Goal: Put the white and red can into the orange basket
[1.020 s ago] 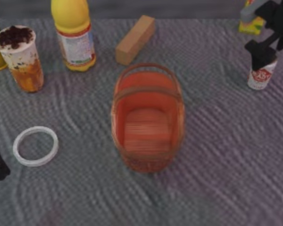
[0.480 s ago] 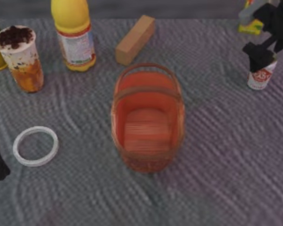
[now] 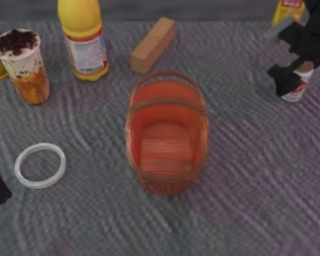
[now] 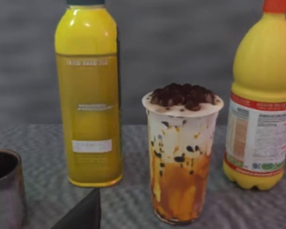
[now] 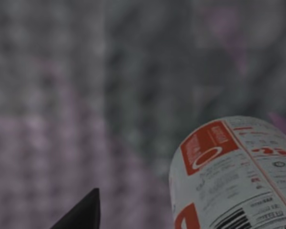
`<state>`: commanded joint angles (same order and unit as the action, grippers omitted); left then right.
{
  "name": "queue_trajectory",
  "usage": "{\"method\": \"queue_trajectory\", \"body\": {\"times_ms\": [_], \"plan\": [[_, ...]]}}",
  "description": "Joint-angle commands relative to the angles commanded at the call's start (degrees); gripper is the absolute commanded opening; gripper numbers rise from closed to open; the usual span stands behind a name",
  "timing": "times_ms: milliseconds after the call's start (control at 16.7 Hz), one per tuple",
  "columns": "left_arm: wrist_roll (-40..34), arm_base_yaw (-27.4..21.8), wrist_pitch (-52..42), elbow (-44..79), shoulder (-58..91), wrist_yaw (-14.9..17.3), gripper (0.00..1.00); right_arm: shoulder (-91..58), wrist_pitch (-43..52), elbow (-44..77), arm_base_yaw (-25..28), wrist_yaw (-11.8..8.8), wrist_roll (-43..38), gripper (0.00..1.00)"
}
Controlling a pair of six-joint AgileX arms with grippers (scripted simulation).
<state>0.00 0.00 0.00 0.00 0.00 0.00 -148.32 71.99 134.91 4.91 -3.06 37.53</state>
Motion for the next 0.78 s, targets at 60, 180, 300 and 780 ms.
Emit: {"method": "queue_trajectory", "body": {"times_ms": [60, 180, 300, 780], "plan": [[0.00, 0.00, 0.00, 0.00, 0.00, 0.00, 1.00, 0.00, 0.00, 0.00, 0.00, 0.00, 0.00, 1.00], [0.00, 0.00, 0.00, 0.00, 0.00, 0.00, 1.00, 0.00, 0.00, 0.00, 0.00, 0.00, 0.00, 0.92], [0.00, 0.00, 0.00, 0.00, 0.00, 0.00, 1.00, 0.00, 0.00, 0.00, 0.00, 0.00, 0.00, 0.77], [0.00, 0.00, 0.00, 0.00, 0.00, 0.00, 1.00, 0.00, 0.00, 0.00, 0.00, 0.00, 0.00, 0.17]]}}
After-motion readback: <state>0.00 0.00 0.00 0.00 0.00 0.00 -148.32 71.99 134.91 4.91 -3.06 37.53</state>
